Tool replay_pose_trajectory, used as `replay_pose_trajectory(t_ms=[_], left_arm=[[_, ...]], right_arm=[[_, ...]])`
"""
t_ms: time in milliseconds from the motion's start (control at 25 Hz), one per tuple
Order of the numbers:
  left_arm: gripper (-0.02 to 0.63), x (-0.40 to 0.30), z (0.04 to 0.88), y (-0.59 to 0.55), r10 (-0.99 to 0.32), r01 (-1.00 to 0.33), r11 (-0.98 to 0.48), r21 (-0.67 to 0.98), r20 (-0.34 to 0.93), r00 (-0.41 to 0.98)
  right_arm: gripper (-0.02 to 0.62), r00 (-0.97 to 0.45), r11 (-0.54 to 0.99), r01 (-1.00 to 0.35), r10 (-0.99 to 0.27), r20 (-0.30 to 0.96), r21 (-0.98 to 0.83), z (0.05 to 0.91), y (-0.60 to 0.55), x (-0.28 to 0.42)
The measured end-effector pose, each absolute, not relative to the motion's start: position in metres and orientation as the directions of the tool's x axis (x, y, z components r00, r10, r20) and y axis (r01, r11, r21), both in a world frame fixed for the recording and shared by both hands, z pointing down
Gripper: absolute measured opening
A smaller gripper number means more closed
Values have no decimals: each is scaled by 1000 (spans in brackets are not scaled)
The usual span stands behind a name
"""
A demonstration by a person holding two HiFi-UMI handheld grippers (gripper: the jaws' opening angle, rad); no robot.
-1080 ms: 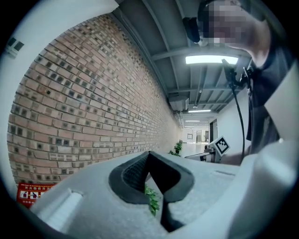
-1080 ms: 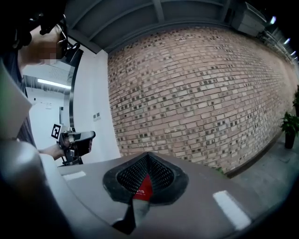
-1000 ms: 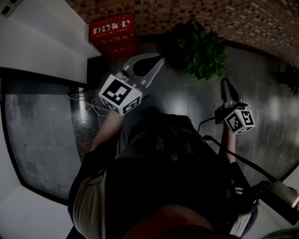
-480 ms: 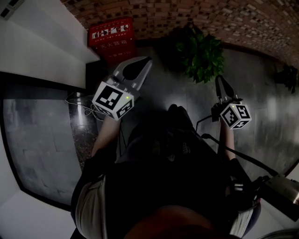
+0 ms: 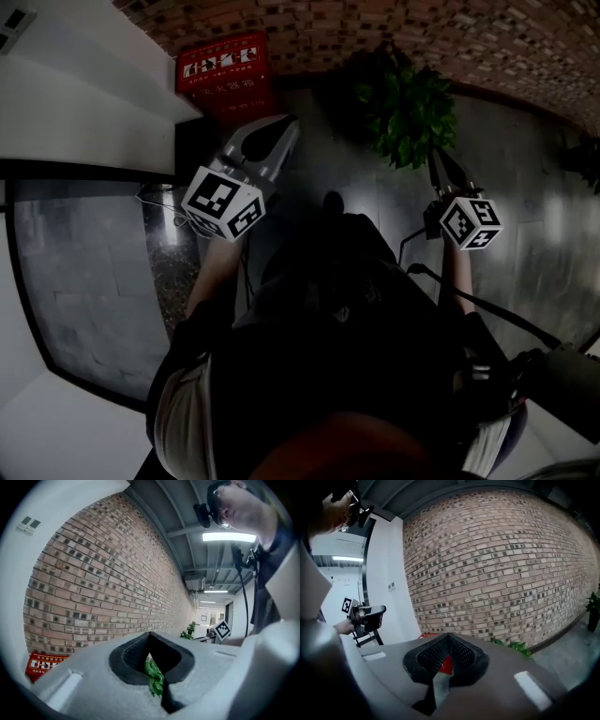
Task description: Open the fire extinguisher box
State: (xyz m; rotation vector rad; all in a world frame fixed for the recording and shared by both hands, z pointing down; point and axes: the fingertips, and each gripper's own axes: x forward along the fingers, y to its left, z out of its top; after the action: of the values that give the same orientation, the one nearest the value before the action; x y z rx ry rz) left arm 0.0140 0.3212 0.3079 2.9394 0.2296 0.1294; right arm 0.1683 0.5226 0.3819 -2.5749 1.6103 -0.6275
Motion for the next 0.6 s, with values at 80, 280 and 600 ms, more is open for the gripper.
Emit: replay_pose_trajectory(t_ms=[80,280,600], left_arm=[[-3,28,305,316,148,131,-974,182,82,986],[-3,55,303,302,119,98,-980,174,112,987],[-3,77,314,284,64,35,-986,162,180,982]], right_arm=[[0,370,-452,-854,-876,310,-258,384,516,187],[1,334,-422,-860,-891,308,-288,389,495,222],[0,236,-332,-896,-919,317,-294,401,462,239]])
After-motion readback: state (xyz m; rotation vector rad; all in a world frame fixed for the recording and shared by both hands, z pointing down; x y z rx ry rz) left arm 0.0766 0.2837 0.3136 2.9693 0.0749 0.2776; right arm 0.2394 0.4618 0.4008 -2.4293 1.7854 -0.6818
